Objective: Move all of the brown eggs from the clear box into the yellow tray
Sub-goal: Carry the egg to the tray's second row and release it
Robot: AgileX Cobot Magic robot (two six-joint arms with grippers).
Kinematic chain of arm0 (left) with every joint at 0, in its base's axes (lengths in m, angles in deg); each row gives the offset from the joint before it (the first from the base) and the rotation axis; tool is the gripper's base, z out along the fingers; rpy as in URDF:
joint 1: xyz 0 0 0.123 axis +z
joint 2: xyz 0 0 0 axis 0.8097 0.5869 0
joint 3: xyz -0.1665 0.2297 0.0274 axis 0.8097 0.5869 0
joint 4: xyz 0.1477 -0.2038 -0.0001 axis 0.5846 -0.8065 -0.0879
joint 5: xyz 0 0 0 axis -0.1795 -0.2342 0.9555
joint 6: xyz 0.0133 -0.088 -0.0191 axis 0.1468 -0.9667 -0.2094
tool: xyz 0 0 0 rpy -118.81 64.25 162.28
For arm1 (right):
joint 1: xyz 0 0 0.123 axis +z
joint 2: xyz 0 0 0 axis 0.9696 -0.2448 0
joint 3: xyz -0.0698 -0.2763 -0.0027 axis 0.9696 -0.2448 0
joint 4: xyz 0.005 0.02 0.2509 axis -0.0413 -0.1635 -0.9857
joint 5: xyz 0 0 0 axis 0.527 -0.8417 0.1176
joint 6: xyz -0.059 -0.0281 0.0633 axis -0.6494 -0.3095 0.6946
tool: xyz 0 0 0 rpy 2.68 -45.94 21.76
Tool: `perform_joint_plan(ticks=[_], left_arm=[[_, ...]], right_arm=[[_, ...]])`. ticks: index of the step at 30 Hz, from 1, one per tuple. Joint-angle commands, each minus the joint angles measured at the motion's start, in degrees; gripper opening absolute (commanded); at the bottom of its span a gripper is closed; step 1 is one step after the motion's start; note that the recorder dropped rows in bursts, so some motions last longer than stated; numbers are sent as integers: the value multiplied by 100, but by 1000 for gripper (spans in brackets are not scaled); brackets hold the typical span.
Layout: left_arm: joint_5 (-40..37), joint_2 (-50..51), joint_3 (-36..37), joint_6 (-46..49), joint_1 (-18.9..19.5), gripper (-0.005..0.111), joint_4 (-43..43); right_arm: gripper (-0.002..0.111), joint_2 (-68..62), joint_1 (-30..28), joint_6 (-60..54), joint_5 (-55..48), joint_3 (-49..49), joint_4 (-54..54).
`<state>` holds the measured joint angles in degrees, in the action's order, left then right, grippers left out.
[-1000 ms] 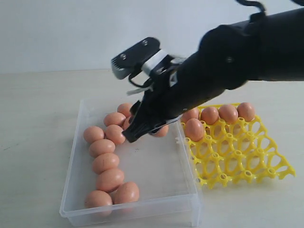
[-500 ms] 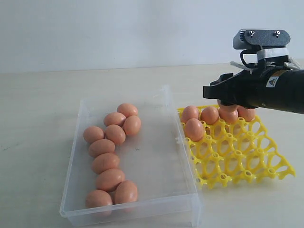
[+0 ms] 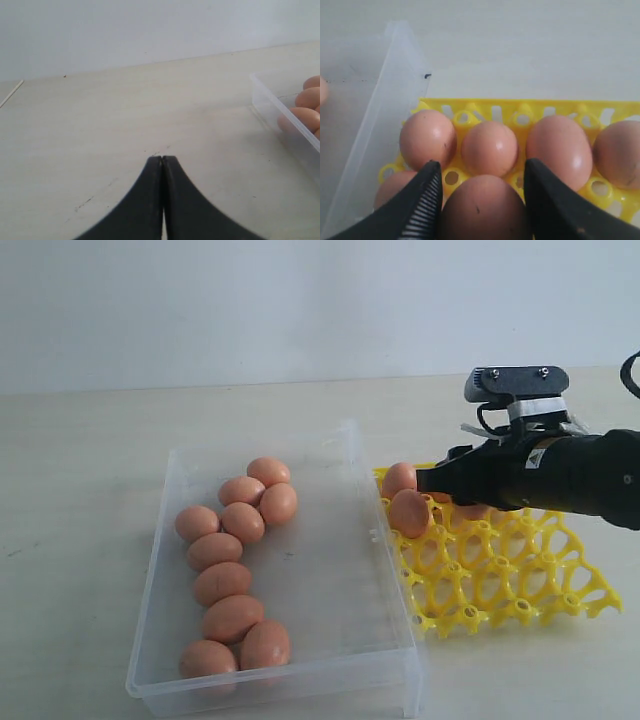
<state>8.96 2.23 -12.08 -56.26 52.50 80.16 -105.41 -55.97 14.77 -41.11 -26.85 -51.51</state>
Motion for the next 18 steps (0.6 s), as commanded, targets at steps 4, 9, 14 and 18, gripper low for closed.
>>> perform_joint_plan(ticks=[4,9,14,18], left_arm=[[83,4,-23,-35,-8,0,8],[83,4,-23,-35,-8,0,8],[83,4,-23,-35,-8,0,8],[83,4,-23,-35,-8,0,8]], right_arm=[[0,-201,-27,-19,418,-21,-67],[0,-315,-27,-19,491,-21,-67],[0,-376,-27,-19,263,218,-57],[0,-376,-27,-19,47,434,-46]])
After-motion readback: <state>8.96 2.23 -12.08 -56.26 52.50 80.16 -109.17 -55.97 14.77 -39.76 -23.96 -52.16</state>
